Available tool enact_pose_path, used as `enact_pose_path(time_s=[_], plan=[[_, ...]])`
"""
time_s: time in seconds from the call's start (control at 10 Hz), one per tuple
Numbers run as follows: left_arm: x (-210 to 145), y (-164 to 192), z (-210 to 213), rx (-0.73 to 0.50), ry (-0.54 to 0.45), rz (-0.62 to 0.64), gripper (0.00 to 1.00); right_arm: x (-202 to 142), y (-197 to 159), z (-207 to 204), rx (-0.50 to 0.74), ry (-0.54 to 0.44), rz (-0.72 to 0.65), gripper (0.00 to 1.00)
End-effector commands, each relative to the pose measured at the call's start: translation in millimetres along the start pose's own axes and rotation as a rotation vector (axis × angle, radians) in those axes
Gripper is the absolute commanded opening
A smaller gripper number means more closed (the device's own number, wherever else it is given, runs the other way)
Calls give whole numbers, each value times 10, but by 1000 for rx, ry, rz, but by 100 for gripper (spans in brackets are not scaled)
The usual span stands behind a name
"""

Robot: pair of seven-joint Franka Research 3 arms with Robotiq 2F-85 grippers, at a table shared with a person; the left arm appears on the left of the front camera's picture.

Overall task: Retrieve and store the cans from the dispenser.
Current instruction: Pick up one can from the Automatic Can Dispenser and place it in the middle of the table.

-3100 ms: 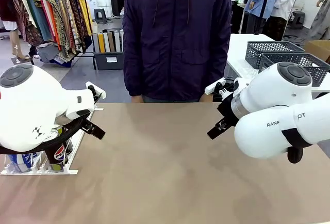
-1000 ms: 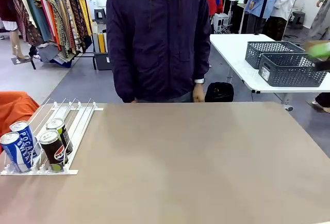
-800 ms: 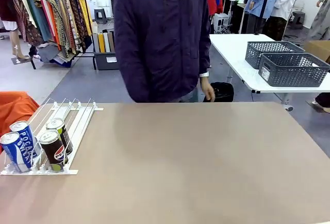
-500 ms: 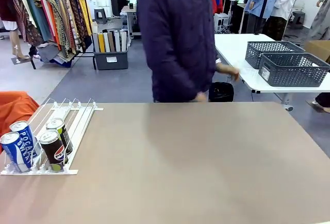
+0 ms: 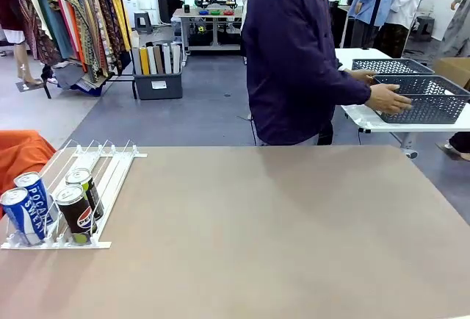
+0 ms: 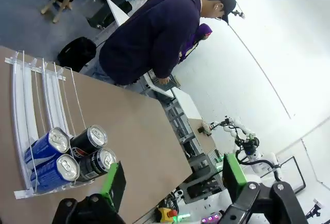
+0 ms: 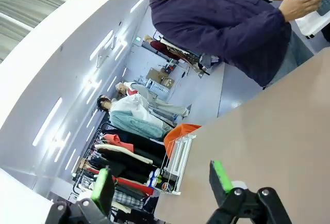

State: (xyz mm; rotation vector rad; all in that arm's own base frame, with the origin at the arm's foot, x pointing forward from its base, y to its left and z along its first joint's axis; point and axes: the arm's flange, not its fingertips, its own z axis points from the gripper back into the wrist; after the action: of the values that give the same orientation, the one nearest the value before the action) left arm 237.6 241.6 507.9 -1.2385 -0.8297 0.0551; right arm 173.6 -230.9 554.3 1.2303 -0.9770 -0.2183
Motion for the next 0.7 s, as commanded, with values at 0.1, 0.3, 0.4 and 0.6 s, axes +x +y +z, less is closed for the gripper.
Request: enact_pose_path(time_s=[0.1, 0.3, 0.4, 0.6], plan=[[21, -25, 25, -15, -13, -12, 100, 9, -26, 6, 6, -14, 24, 100], [-6, -23, 12, 4, -1, 0, 100, 9, -26, 6, 6, -14, 24, 100], [58, -240, 31, 232, 102, -40, 100, 9, -26, 6, 6, -14, 24, 100], [135, -583, -368, 511, 381, -152, 100, 9, -26, 6, 6, -14, 24, 100]])
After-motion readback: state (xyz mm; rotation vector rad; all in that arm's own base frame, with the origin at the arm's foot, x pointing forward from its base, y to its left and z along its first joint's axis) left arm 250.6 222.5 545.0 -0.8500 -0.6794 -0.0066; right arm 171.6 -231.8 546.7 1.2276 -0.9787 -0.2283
